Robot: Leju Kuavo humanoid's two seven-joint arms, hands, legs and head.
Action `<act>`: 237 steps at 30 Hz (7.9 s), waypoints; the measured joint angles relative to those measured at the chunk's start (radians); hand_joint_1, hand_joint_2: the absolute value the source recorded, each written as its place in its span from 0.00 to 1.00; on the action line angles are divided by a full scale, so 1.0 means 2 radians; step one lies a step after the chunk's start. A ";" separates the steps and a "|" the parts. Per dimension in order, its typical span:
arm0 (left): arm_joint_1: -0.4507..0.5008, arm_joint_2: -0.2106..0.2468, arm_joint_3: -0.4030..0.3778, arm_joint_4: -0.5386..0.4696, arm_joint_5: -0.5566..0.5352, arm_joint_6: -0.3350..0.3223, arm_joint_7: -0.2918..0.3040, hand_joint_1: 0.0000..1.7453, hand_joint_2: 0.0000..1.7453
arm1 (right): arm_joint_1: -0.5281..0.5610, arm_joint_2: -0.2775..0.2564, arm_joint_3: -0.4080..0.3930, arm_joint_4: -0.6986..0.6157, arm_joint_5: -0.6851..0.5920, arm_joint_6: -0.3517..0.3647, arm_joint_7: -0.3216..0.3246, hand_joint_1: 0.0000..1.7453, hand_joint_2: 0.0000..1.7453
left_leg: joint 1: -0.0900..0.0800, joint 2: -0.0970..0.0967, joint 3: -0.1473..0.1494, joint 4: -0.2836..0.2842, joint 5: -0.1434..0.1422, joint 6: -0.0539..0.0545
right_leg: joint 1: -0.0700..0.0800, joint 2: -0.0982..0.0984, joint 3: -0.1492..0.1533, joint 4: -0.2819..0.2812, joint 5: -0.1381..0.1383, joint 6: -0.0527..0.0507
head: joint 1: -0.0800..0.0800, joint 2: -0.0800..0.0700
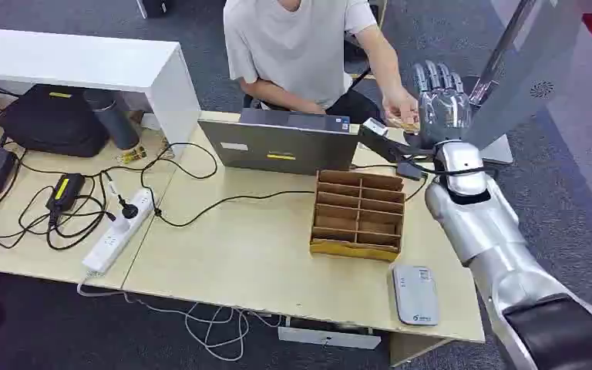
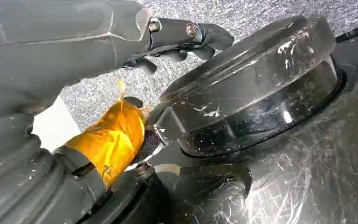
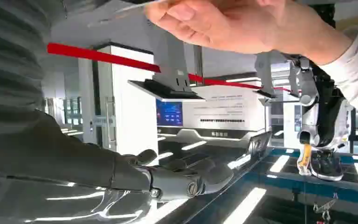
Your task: Pass the card to the sensor for recognition and then transmit it.
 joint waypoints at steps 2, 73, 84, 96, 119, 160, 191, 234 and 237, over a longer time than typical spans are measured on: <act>0.000 0.000 0.000 0.002 -0.001 -0.002 0.000 0.00 1.00 | 0.003 0.000 0.001 0.000 -0.006 -0.003 -0.006 1.00 1.00 | 0.000 0.000 0.000 0.000 0.000 0.000 | 0.000 0.000 0.000 0.000 0.000 0.000 | 0.000 0.000; 0.030 0.080 -0.001 -0.226 0.137 0.157 -0.083 0.00 1.00 | 0.517 -0.099 -0.154 -0.361 -0.045 -0.141 -0.115 1.00 1.00 | 0.001 0.002 -0.001 0.000 -0.001 0.000 | 0.002 0.000 -0.001 -0.001 -0.001 0.000 | 0.000 0.000; 0.030 0.087 -0.001 -0.237 0.132 0.156 -0.080 0.00 1.00 | 0.512 -0.065 -0.146 -0.294 -0.061 -0.141 -0.125 1.00 1.00 | 0.001 0.002 -0.001 0.000 -0.001 0.000 | 0.002 0.000 -0.001 -0.001 -0.001 -0.001 | 0.000 0.000; 0.031 0.092 -0.001 -0.245 0.127 0.159 -0.079 0.00 1.00 | 0.498 -0.034 -0.144 -0.224 -0.076 -0.150 -0.147 1.00 1.00 | 0.002 0.002 -0.001 0.000 -0.001 0.000 | 0.003 0.001 -0.001 -0.001 -0.001 -0.001 | 0.000 0.000; 0.141 0.022 0.214 -0.208 -0.655 0.194 0.229 0.00 1.00 | 0.488 -0.016 -0.149 -0.334 -0.012 -0.129 -0.089 1.00 1.00 | 0.000 0.005 -0.002 -0.001 -0.002 0.000 | 0.001 0.004 -0.002 0.000 0.000 0.000 | 0.001 0.000; -0.017 -0.012 0.084 0.039 -0.168 -0.066 0.080 0.00 1.00 | -0.053 0.090 0.021 0.076 0.057 -0.081 0.048 0.00 1.00 | -0.002 0.000 -0.004 -0.001 0.005 -0.002 | 0.000 0.001 -0.006 0.002 0.004 -0.002 | 0.002 0.000; 0.024 0.026 0.063 -0.091 -0.081 0.093 0.049 0.00 1.00 | 0.266 -0.015 -0.005 -0.292 -0.007 -0.144 -0.074 0.00 1.00 | 0.000 0.001 -0.005 -0.002 0.004 -0.003 | 0.001 0.000 -0.007 0.002 0.003 -0.002 | 0.002 0.000; 0.016 0.087 0.000 -0.212 -0.026 0.135 0.012 0.00 1.00 | 0.372 0.048 -0.006 -0.186 0.098 -0.144 -0.062 0.00 1.00 | 0.001 0.002 -0.006 -0.002 0.004 -0.004 | 0.002 0.001 -0.008 0.002 0.003 -0.003 | 0.002 0.000; 0.013 0.083 0.000 -0.199 -0.027 0.124 0.013 0.00 1.00 | 0.357 0.060 -0.013 -0.155 0.107 -0.144 -0.055 0.00 1.00 | 0.001 0.002 -0.006 -0.002 0.004 -0.004 | 0.002 0.001 -0.008 0.002 0.003 -0.003 | 0.002 0.000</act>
